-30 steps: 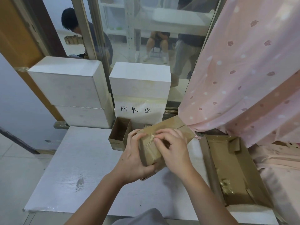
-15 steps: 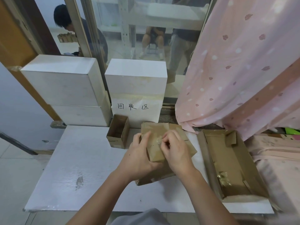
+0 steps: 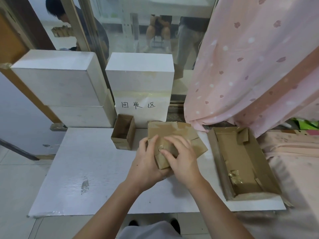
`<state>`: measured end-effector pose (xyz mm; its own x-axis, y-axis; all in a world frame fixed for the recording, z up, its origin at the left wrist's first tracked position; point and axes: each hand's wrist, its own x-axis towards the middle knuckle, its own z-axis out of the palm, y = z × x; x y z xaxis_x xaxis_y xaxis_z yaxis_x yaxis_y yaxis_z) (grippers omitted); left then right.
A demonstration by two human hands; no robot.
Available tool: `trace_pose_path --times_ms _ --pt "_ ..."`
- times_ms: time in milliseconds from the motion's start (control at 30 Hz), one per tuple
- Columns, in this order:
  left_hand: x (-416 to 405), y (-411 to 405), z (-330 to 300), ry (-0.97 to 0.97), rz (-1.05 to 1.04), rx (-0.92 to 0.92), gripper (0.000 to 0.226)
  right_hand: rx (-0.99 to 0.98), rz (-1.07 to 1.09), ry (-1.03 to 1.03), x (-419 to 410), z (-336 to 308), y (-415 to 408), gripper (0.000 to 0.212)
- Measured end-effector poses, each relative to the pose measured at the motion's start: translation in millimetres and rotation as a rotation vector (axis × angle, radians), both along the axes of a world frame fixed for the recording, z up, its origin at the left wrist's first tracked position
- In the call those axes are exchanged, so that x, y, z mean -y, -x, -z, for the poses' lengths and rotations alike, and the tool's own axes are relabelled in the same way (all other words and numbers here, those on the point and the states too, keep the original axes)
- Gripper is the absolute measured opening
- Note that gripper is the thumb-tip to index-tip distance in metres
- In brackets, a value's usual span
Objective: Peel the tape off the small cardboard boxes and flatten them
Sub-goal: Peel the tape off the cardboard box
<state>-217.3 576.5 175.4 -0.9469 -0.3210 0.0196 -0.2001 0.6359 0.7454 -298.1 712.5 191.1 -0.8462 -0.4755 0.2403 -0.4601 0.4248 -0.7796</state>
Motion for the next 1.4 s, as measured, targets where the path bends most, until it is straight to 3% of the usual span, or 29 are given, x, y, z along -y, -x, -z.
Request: trace_pose_path --times_ms 167,300,433,533,667,767,900,1167,1333,1400 --pt "-1.7 -2.9 5.6 0.051 0.039 -0.107 0.107 -0.023 0.071 -0.014 1.1 6.0 -1.8 0.004" --pt "-6.2 -5.4 5.8 0.057 0.057 -0.142 0.107 -0.112 0.187 -0.058 8.3 1.3 -2.6 0.014" --pt "-2.5 -5.0 4.5 0.061 -0.003 -0.142 0.109 -0.065 0.054 -0.008 4.2 -1.0 -1.1 0.006" --pt "-0.8 -2.5 2.9 0.096 -0.015 -0.162 0.108 -0.077 0.041 0.011 5.1 -0.3 -2.6 0.020" --pt "-2.1 -1.1 0.8 0.111 -0.014 -0.196 0.108 -0.056 0.107 0.050 11.9 -5.0 -4.8 0.010" --pt "-1.7 0.7 -0.3 0.099 -0.016 -0.223 0.109 -0.141 0.126 0.001 12.8 -8.3 -2.7 0.009" --pt "7.5 3.5 1.3 0.070 -0.014 -0.180 0.115 -0.189 0.175 0.094 1.8 -12.4 15.3 0.007" --pt "9.3 15.1 3.2 0.073 -0.042 -0.171 0.110 -0.249 -0.094 0.005 8.3 -0.6 13.8 0.021" --pt "7.3 19.4 1.5 0.113 -0.049 -0.189 0.111 -0.092 0.086 -0.022 4.9 -2.5 22.4 0.033" --pt "5.9 22.7 -0.1 0.161 -0.046 -0.220 0.108 -0.114 0.122 -0.025 6.1 -1.6 22.0 0.026"
